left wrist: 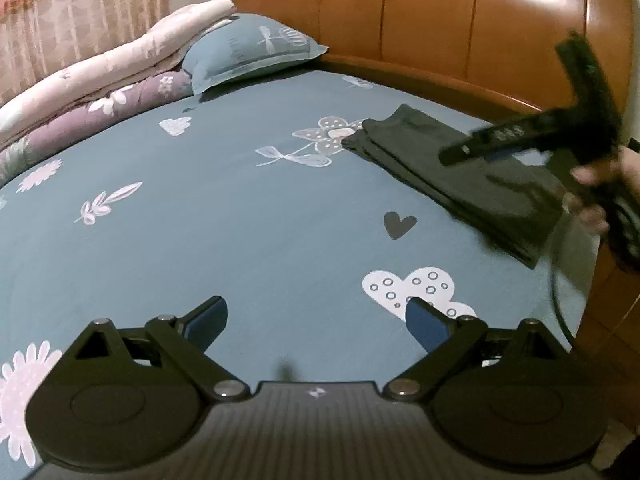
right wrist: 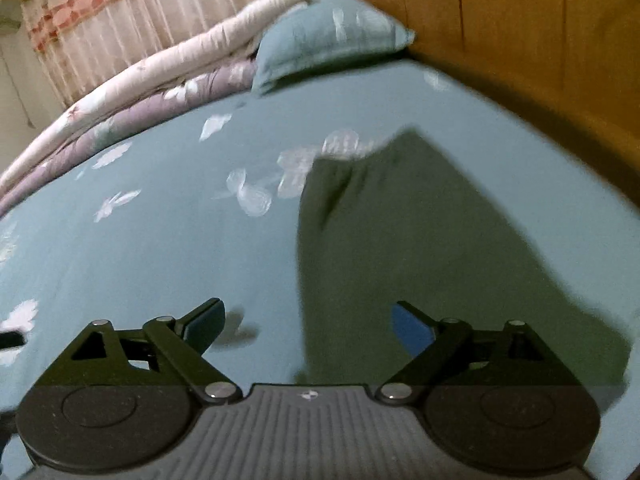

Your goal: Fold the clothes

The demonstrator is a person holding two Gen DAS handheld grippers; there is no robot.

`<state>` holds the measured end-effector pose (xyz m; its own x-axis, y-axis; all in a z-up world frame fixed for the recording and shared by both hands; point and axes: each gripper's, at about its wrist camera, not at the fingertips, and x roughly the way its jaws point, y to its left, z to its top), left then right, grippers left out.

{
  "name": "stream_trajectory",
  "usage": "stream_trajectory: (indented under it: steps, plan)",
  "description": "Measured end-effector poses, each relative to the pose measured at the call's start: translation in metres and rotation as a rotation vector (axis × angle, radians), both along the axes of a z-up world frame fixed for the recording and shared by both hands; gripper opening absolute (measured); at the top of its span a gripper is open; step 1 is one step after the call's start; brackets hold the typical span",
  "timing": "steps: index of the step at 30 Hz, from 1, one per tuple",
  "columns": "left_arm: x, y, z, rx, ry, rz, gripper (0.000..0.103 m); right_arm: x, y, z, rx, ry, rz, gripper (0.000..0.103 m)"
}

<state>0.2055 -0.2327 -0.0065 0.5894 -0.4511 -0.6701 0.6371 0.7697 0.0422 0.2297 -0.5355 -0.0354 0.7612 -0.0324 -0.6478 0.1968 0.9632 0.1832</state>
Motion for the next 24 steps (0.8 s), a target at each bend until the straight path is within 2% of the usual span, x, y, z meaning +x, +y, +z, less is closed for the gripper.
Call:
stream_trajectory:
  steps: [2, 4, 7, 15, 18, 24]
  plan:
    - [-0.002, 0.003, 0.001, -0.014, 0.003, 0.005, 0.096, 0.018, -0.009, -0.008, -0.026, 0.014, -0.013, 0.099]
    - [-0.004, 0.007, 0.002, -0.021, 0.009, 0.010, 0.096, 0.036, -0.021, -0.026, 0.004, 0.071, -0.044, 0.099]
    - [-0.004, 0.013, 0.003, -0.024, 0.010, 0.013, 0.096, 0.040, -0.022, -0.037, -0.018, 0.089, -0.045, 0.103]
    - [0.007, 0.016, 0.006, -0.021, -0.005, 0.002, 0.096, 0.008, 0.008, -0.002, -0.041, 0.121, -0.034, 0.103]
    - [0.009, 0.013, 0.005, -0.005, -0.013, -0.038, 0.096, -0.006, 0.025, 0.012, -0.083, 0.144, -0.031, 0.103]
    - [0.009, 0.012, 0.014, -0.039, -0.017, -0.125, 0.096, -0.032, 0.057, 0.033, -0.150, 0.202, -0.063, 0.103]
